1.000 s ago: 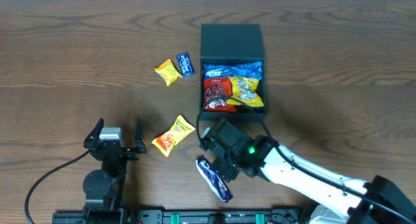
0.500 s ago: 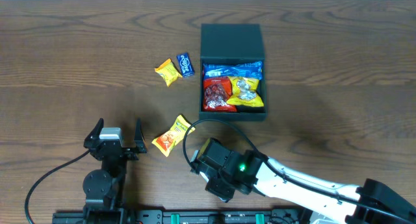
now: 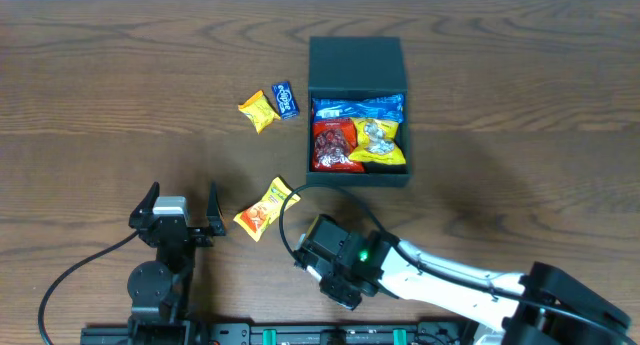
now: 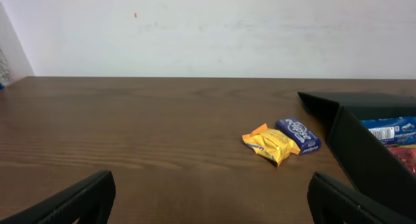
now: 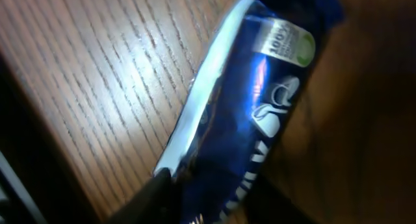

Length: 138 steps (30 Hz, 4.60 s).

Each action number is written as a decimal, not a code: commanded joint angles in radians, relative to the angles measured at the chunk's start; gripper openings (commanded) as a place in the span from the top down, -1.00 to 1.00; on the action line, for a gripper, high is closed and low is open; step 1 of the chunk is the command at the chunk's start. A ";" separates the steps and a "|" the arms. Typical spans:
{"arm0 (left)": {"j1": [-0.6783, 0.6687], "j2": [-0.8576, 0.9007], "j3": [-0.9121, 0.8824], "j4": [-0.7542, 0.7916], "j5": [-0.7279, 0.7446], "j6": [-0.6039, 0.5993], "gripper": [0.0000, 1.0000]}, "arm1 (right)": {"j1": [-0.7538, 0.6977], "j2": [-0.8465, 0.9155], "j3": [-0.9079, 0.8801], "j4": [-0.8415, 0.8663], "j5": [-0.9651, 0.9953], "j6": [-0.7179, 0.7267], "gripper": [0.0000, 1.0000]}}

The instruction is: Pack container

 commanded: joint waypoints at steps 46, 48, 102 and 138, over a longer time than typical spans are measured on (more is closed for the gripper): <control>0.006 -0.005 -0.013 -0.056 -0.008 -0.010 -0.90 | -0.599 -0.002 0.539 -0.145 0.010 -0.476 0.86; 0.006 -0.005 -0.013 -0.056 -0.008 -0.010 -0.90 | -0.643 0.021 0.572 -0.165 0.010 -0.505 0.87; 0.006 -0.005 -0.013 -0.056 -0.008 -0.010 -0.91 | -0.743 0.507 0.769 -0.076 -0.008 -1.078 0.97; 0.006 -0.005 -0.013 -0.056 -0.008 -0.010 -0.90 | -0.665 -0.130 0.624 -0.092 0.450 -0.163 0.58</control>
